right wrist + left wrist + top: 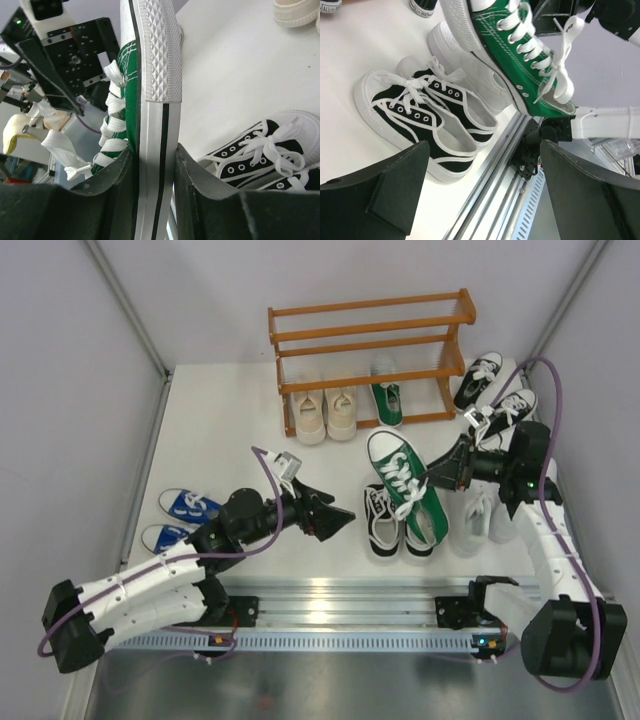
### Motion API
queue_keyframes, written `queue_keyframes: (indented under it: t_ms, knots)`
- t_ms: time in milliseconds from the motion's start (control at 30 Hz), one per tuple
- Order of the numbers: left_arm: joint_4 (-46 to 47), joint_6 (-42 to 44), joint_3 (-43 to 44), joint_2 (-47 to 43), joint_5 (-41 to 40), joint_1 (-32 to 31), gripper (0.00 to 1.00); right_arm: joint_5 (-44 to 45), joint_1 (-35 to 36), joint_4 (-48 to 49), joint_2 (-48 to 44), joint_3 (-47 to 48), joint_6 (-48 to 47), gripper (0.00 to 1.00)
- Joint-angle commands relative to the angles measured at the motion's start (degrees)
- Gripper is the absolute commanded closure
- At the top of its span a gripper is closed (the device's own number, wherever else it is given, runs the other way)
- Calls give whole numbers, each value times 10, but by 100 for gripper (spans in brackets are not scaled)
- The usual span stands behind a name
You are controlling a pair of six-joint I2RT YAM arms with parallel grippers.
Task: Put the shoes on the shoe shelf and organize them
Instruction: Pick up the shoe at the center of the board.
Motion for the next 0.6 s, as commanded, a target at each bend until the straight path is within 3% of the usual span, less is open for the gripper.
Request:
queue_keyframes:
  t_ms: [0,100,333,567]
  knots:
    - [108,29,-29,8,85,38,3,-55,19,47,-20,5,-33,100]
    - [170,-1,-23,53,147,68,3,-53,34,48,-28,-3,-40,100]
    - [285,-22,43,162,214,70,3,-45,61,50,-37,-17,-51,100]
    - [308,-33,91,213,222,70,4,-41,77,51,-42,-25,-62,100]
